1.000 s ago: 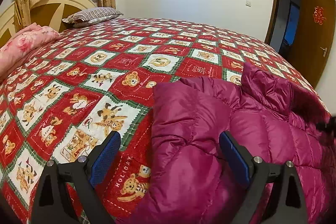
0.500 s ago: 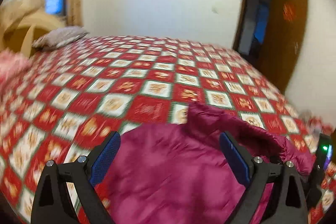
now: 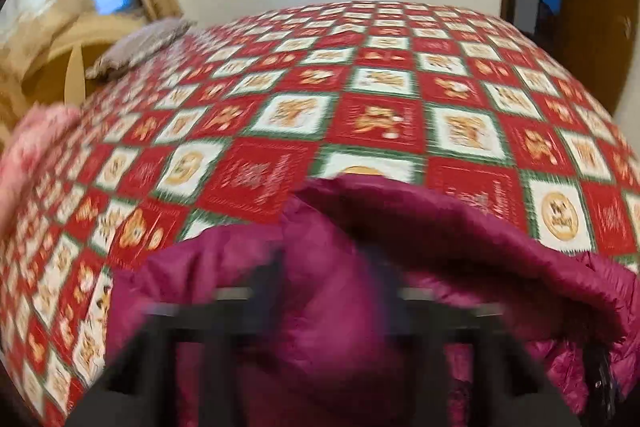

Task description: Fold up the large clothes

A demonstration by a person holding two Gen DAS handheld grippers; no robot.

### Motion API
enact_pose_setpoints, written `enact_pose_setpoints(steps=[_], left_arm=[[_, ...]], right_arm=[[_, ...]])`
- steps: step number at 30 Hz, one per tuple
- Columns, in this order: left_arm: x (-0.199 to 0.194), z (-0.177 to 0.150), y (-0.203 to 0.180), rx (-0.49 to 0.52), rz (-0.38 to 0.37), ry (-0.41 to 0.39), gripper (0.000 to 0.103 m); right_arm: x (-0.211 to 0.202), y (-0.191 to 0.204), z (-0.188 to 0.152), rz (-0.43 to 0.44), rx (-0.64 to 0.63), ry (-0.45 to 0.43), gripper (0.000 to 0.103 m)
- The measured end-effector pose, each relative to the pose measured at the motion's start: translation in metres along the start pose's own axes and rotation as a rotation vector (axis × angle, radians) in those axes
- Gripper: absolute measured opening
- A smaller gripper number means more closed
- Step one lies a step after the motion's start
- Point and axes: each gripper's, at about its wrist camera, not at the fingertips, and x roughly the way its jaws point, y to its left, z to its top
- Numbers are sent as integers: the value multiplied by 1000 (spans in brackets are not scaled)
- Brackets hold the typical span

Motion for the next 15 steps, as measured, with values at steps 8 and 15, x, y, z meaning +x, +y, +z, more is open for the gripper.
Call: enact_pose_setpoints(steps=[8, 15], left_arm=[[5, -41, 54, -158, -150, 46, 17], [16, -55, 49, -172, -161, -21, 19]], right_arm=[[1, 0, 0, 5, 2, 10, 15], [-25, -17, 13, 43, 59, 16, 33]])
